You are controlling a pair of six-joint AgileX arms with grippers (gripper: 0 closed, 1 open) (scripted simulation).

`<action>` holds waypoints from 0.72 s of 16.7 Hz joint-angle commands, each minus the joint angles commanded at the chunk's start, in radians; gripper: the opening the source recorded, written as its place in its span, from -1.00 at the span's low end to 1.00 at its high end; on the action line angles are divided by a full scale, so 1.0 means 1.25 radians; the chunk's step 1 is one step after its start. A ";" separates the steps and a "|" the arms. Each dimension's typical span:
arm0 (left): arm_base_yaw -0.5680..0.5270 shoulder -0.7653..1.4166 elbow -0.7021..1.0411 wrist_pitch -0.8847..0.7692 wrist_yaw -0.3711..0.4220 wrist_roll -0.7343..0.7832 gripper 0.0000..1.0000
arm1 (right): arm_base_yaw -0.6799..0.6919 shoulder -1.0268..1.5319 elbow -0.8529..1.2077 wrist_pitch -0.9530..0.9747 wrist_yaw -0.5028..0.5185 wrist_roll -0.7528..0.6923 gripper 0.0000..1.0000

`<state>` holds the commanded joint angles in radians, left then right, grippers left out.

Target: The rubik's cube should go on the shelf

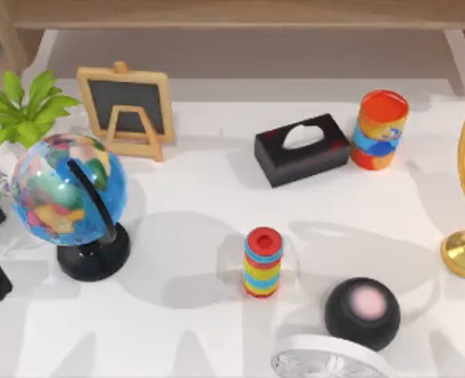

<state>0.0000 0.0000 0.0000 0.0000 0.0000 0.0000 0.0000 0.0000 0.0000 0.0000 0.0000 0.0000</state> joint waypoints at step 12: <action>0.000 0.000 0.000 0.000 0.000 0.000 1.00 | -0.085 0.442 0.226 0.247 -0.101 -0.327 1.00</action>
<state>0.0000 0.0000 0.0000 0.0000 0.0000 0.0000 -0.1058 0.5522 0.2824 0.3091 -0.1259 -0.4090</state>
